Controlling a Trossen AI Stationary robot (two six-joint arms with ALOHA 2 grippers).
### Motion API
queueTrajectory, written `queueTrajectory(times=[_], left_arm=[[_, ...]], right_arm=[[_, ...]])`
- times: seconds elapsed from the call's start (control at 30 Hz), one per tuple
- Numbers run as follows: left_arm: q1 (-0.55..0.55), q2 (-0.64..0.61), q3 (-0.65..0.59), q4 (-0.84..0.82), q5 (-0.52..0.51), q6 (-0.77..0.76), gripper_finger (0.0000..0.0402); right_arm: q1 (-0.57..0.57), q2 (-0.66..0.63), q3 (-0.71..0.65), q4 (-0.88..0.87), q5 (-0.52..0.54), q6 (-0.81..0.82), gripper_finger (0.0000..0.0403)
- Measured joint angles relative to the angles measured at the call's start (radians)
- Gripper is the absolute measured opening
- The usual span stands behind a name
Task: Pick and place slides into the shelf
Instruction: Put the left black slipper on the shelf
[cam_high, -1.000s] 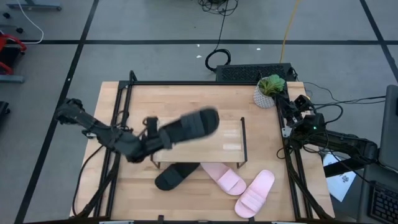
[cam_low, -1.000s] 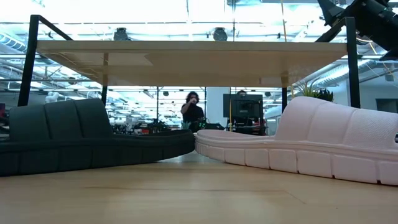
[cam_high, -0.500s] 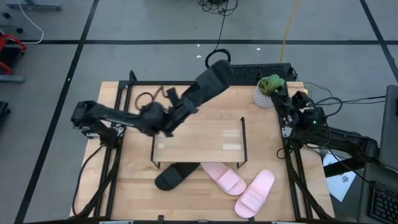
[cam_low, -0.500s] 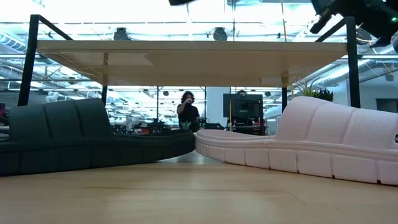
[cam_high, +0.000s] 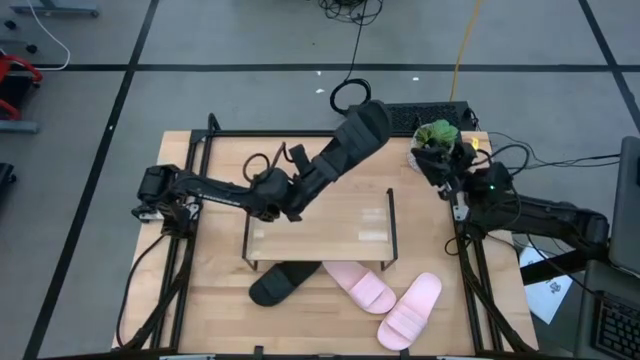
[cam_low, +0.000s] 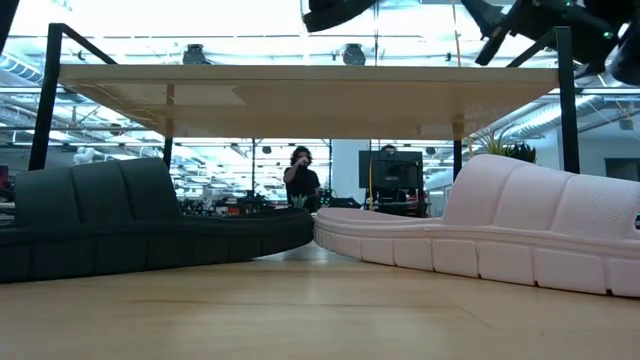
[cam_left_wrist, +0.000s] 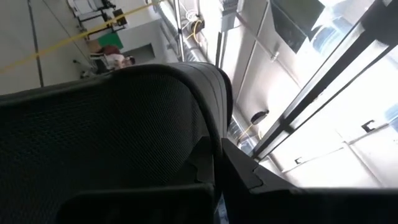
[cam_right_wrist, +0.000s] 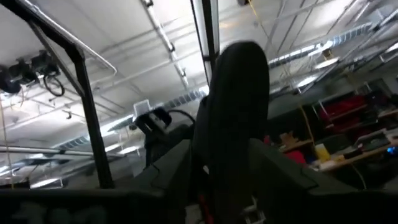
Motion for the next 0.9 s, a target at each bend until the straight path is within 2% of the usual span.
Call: queueTrajectory(times=[0.2,0.33,0.5,0.7,0.9], left_arm=[[-0.011,0.000,0.031,-0.011,-0.024,0.081,0.0000],[-0.024,0.000,0.046,-0.084,-0.047,0.082,0.0000],[-0.036,-0.001,0.052,-0.106,-0.046,0.077,0.0000],[-0.045,0.000,0.052,-0.147,-0.061,0.078,0.0000],[-0.038,0.000,0.052,-0.188,-0.071,0.074,0.0000]], right_arm=[[0.000,0.050,0.076,-0.053,-0.020,0.014,0.0220],[0.000,0.075,0.129,-0.063,-0.023,0.016,0.0263],[0.000,0.108,0.190,-0.160,-0.046,0.011,0.0303],[0.000,0.154,0.214,-0.165,-0.046,0.015,0.0327],[0.000,0.164,0.216,-0.156,-0.046,0.031,0.0329]])
